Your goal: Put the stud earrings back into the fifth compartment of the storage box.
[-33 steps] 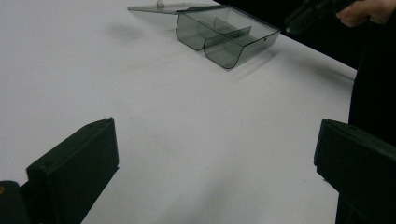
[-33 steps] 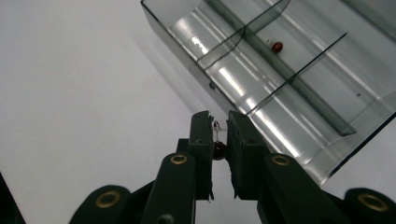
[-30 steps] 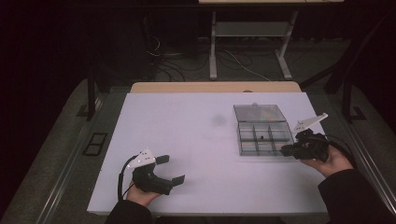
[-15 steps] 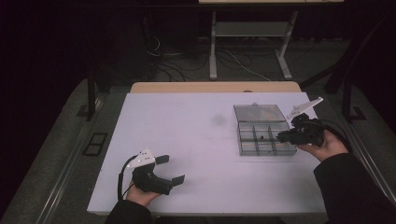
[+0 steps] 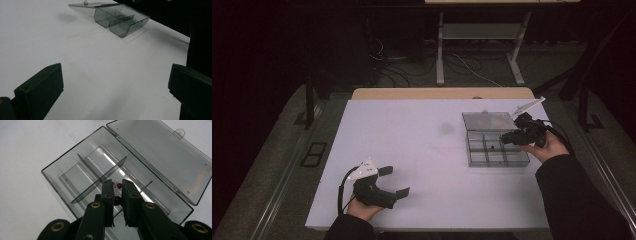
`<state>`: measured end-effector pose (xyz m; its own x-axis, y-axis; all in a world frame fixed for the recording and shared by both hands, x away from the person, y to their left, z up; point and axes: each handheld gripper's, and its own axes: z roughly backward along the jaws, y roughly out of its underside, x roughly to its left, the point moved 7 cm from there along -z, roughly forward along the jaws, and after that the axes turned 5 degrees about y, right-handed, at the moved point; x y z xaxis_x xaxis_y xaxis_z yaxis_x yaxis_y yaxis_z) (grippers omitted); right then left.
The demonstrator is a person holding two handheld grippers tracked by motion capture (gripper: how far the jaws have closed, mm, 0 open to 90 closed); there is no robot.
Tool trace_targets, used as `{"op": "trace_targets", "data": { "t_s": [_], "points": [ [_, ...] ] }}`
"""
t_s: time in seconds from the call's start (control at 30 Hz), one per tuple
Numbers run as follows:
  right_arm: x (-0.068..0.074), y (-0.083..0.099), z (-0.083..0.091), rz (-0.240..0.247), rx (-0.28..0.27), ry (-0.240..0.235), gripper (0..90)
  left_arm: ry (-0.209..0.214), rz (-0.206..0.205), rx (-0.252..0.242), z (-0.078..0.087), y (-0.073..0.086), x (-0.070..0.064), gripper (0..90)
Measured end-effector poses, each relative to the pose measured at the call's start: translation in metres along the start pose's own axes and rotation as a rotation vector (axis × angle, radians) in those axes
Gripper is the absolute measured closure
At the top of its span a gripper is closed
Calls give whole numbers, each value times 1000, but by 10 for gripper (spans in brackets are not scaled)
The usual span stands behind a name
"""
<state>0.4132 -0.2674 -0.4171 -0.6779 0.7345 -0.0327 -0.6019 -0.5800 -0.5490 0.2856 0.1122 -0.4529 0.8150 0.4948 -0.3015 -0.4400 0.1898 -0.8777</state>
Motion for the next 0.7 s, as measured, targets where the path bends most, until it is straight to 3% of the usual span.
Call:
{"op": "trace_targets", "data": {
  "t_s": [0.7],
  "points": [
    [-17,5,-41,-82,8,-2,797,3,-5,4,0,0,0,0]
  ]
}}
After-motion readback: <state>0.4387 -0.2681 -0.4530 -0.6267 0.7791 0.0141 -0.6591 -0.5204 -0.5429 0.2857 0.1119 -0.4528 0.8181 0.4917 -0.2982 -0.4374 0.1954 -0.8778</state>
